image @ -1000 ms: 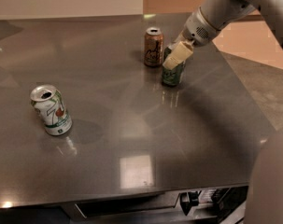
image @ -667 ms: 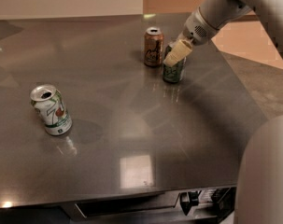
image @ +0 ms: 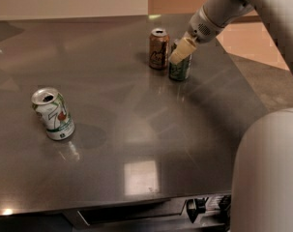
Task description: Move green can near orange can
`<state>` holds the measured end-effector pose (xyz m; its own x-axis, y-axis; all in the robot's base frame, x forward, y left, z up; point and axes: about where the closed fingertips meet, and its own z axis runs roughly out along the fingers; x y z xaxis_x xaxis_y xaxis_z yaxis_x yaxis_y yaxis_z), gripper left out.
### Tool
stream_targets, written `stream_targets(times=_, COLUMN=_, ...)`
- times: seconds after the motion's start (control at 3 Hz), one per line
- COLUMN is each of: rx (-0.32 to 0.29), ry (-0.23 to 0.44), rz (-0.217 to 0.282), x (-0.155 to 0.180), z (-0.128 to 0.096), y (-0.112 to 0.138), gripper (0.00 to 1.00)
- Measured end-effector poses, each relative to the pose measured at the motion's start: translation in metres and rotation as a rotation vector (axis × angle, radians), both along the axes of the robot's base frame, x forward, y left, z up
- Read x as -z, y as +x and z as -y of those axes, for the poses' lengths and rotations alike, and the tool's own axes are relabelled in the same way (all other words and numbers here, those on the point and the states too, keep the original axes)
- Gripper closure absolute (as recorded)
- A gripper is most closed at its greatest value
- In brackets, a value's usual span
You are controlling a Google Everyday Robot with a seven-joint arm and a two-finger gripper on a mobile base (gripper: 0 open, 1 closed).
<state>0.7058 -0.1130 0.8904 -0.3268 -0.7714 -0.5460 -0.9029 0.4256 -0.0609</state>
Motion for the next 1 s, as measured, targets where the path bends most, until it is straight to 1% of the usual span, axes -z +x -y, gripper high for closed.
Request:
stream_targets(times=0.33, rx=0.004, ry=-0.004, rz=0.013, x=0.0016, z=0.0043, y=0.0016, gripper=0.14)
stream_targets(times=0.67, rx=0.004, ry=-0.004, rz=0.013, x=0.0016, z=0.0041, y=0.0016, gripper=0.00)
stream_targets(times=1.0, rx=0.004, ry=-0.004, rz=0.013, x=0.0017, z=0.0040, y=0.0017, gripper=0.00)
